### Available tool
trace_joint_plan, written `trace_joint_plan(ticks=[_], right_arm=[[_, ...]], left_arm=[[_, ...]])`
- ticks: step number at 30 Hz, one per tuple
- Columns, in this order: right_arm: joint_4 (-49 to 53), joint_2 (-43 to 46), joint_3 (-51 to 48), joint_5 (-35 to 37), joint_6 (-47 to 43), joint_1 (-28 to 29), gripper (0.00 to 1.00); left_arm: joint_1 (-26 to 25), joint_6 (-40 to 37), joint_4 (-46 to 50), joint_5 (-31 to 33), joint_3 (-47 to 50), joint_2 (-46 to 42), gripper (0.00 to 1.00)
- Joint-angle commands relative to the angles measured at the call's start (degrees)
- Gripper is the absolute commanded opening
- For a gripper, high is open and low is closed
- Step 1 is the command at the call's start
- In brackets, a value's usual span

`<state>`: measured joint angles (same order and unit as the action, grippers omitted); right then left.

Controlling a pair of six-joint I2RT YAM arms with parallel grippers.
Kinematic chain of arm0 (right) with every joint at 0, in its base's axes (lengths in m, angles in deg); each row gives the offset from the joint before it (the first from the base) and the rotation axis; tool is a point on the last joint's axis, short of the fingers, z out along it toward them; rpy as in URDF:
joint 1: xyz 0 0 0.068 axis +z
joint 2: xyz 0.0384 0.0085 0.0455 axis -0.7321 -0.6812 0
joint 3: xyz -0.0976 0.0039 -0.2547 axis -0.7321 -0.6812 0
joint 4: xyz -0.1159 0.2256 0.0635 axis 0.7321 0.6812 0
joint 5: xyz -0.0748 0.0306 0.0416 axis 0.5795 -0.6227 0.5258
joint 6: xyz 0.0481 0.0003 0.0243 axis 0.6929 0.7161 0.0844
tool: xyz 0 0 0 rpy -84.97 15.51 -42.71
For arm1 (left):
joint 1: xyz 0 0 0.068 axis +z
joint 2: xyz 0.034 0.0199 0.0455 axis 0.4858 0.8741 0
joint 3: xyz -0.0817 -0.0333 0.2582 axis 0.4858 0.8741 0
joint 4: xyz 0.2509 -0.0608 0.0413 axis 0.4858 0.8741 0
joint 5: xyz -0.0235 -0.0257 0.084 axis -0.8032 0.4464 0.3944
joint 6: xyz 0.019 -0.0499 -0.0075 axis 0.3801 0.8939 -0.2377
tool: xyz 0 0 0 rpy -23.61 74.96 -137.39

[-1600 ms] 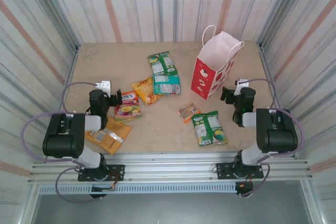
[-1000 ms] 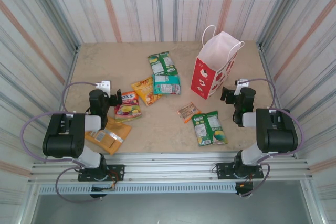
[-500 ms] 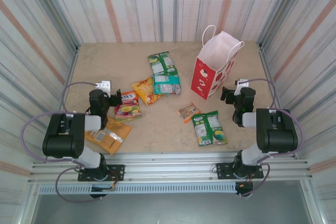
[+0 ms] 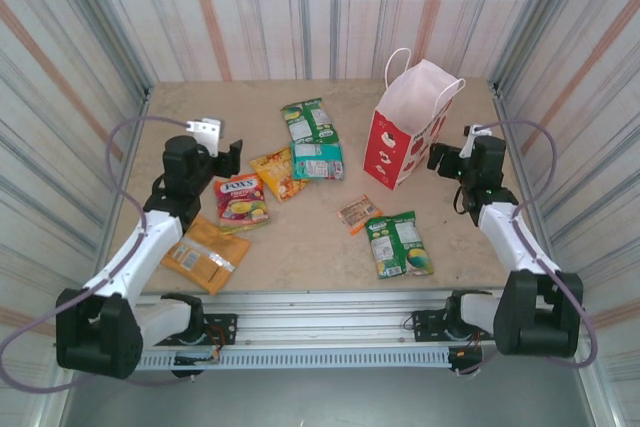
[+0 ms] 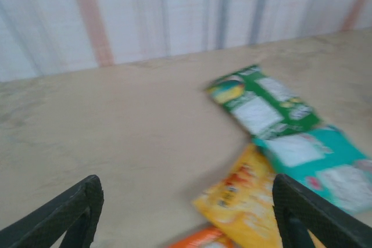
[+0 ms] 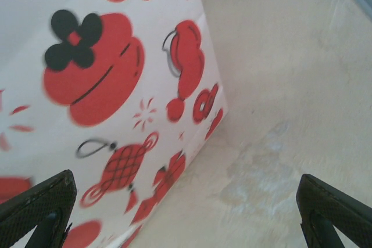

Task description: Place the snacks into the paper bag

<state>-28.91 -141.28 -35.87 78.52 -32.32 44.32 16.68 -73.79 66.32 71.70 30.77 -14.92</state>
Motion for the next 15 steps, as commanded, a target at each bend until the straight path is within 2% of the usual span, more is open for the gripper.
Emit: trace_joint_plan(ticks=[1, 3, 5, 10, 15], right_arm=[[24.41, 1.96, 2.58, -6.82, 7.89, -0.21, 0.99], [30.8, 2.65, 2.84, -9.5, 10.35, 0.87, 0.99], [36.24, 3.69, 2.44, -8.48, 12.09, 3.95, 0.99], [42.29, 5.27, -0.2, -3.37, 17.32, 11.68, 0.99], [43.16, 0.99, -2.55, -1.58, 20.25, 14.66, 0.97]], left_arm=[[-3.08, 4.45, 12.6, -5.39, -0.74, -1.53, 0.74], [-4.51, 7.03, 13.0, -12.15, 0.05, -1.64, 0.66], [-6.41, 9.36, 13.39, -16.41, 1.12, -1.12, 0.6], [-12.62, 12.95, 9.07, -16.02, 5.02, -0.35, 0.57], [-17.43, 14.26, 7.73, -13.46, 5.19, 1.4, 0.57]])
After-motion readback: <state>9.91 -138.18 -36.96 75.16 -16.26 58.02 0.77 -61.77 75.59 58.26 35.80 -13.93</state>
